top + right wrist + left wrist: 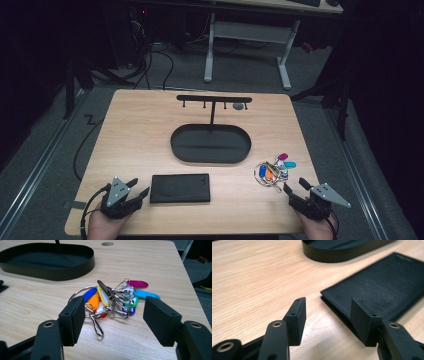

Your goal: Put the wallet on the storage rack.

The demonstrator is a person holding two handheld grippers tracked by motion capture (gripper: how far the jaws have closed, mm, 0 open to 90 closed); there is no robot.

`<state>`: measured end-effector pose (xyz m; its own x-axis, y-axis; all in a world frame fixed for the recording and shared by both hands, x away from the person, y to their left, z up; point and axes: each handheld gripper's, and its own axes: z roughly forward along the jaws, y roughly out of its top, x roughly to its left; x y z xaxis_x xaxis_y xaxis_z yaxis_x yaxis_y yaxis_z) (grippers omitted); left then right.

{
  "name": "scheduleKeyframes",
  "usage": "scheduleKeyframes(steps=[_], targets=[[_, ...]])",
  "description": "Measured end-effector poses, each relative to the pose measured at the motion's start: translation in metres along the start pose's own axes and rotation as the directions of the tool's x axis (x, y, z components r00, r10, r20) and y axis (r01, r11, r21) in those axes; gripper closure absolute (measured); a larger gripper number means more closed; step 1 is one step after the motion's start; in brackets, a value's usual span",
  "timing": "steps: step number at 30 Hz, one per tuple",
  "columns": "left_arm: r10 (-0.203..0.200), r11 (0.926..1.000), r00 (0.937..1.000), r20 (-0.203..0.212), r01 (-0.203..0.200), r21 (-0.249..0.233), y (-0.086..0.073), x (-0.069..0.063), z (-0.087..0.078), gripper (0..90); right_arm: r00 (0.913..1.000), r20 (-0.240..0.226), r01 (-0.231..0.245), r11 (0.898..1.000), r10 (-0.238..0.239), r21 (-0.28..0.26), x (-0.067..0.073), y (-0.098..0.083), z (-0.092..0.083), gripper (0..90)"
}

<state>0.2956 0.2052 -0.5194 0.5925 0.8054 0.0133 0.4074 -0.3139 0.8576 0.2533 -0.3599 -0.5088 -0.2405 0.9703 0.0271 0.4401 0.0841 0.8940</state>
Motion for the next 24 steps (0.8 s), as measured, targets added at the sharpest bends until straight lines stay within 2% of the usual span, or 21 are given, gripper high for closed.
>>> scheduleKeyframes(steps=[1, 7, 13, 14, 18, 21, 24], targets=[[-0.01, 0.9999, 0.9999, -0.001, 0.01, -0.003, 0.0001, 0.0007, 0.0003, 47.5, 1.0, 0.0, 0.005, 1.0, -0.005, 0.005, 0.0005, -0.0002, 0.0008, 34.0], [-0.003, 0.9999, 1.0, 0.002, 0.003, 0.016, -0.0018, 0.0008, 0.0015, 49.8, 1.0, 0.002, 0.006, 1.0, -0.006, 0.006, 0.0017, 0.0003, 0.0005, 31.9], [-0.002, 0.9995, 1.0, -0.007, 0.002, 0.033, -0.0044, 0.0002, -0.0008, 52.4, 0.9998, -0.017, 0.014, 1.0, -0.014, -0.021, 0.0026, 0.0027, 0.002, 33.1], [-0.016, 0.9994, 0.9998, 0.014, 0.016, 0.033, -0.0056, 0.0016, -0.0013, 55.9, 0.9996, -0.019, 0.018, 1.0, -0.018, -0.02, 0.003, 0.0032, 0.0035, 33.9], [-0.018, 0.999, 0.9996, 0.024, 0.017, 0.042, -0.0073, 0.0027, -0.002, 58.0, 0.9994, -0.035, -0.009, 1.0, 0.008, -0.022, 0.004, 0.0047, 0.0058, 34.8], [-0.019, 0.9985, 0.9996, 0.023, 0.018, 0.052, -0.0084, 0.0028, -0.0029, 61.2, 0.999, -0.045, 0.001, 1.0, -0.002, -0.027, 0.0059, 0.0067, 0.0082, 34.9], [-0.025, 0.9955, 0.9996, 0.009, 0.024, 0.092, -0.0087, 0.0029, -0.001, 67.0, 0.9993, -0.038, 0.0, 1.0, -0.001, -0.025, 0.0068, 0.0065, 0.0087, 34.8]])
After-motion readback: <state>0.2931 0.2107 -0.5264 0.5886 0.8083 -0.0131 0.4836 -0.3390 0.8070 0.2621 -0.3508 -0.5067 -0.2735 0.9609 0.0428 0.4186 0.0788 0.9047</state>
